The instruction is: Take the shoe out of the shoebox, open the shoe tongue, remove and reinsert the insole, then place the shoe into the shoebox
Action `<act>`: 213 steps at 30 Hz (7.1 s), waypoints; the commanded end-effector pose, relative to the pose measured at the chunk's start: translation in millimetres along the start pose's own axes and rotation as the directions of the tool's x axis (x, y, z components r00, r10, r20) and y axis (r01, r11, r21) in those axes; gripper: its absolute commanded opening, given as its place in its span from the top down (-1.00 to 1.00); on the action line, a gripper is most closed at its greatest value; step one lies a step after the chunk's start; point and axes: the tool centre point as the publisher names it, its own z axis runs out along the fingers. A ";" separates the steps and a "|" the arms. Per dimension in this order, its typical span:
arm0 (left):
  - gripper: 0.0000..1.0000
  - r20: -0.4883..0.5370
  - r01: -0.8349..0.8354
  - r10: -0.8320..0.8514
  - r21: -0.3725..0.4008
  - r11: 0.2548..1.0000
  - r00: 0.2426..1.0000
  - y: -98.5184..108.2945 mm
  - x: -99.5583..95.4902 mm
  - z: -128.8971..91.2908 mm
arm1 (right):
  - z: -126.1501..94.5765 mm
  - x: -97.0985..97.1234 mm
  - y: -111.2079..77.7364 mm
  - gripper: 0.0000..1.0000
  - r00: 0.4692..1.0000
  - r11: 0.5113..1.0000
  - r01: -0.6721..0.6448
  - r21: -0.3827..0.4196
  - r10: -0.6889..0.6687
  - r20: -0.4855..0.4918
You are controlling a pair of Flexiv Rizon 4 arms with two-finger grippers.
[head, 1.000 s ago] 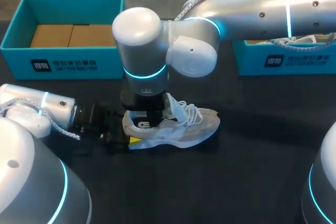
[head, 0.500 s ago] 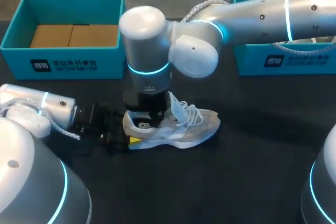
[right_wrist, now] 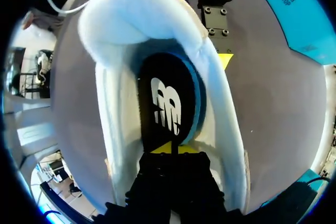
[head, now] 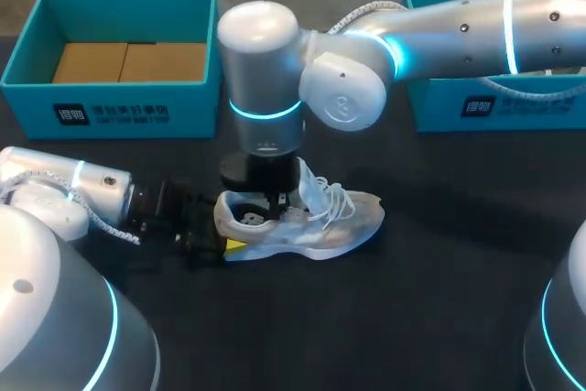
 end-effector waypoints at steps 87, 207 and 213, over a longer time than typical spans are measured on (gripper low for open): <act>1.00 0.002 0.000 0.000 -0.001 1.000 1.000 6.3 -0.4 -1.0 | -94.9 -11.8 21.1 0.26 0.960 0.851 0.016 -0.524 -0.160 -0.230; 1.00 0.002 0.000 0.000 -0.001 1.000 1.000 6.3 -0.4 -1.0 | -234.0 -33.9 100.5 1.00 0.993 0.447 -0.086 -0.890 -0.035 -0.113; 1.00 0.002 0.000 0.000 -0.001 1.000 1.000 6.3 -0.4 -1.0 | -260.9 -38.7 99.1 1.00 0.994 0.435 -0.079 -0.897 -0.038 -0.106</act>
